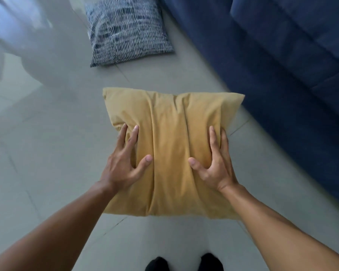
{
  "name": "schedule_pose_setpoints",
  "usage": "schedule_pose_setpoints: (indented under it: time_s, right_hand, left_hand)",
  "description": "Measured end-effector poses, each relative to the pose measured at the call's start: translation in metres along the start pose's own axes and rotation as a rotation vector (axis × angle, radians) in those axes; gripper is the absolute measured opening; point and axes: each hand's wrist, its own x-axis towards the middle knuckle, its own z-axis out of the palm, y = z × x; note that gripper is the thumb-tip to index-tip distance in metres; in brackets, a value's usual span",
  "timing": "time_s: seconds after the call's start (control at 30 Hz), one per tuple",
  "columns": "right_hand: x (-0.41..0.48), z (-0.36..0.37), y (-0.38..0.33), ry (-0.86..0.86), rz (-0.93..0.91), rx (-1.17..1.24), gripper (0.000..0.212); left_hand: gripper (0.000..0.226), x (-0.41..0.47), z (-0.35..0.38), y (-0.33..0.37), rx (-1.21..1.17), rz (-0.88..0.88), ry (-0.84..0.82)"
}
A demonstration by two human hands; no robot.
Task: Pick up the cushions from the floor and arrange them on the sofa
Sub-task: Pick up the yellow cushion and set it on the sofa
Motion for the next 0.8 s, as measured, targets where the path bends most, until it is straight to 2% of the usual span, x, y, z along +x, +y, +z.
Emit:
schedule_pose_setpoints:
  time_s: [0.27, 0.57, 0.8]
  right_hand:
    - [0.007, -0.052, -0.107, 0.086, -0.161, -0.040, 0.102]
    - [0.011, -0.113, -0.213, 0.181, -0.293, -0.016, 0.100]
    - [0.027, -0.185, -0.280, 0.233, -0.376, -0.019, 0.095]
  left_hand:
    - [0.091, -0.008, -0.110, 0.059, 0.052, 0.047, 0.176]
    - [0.091, -0.005, -0.226, 0.127, 0.071, 0.110, 0.292]
    - [0.091, 0.024, -0.288, 0.185, 0.065, 0.205, 0.355]
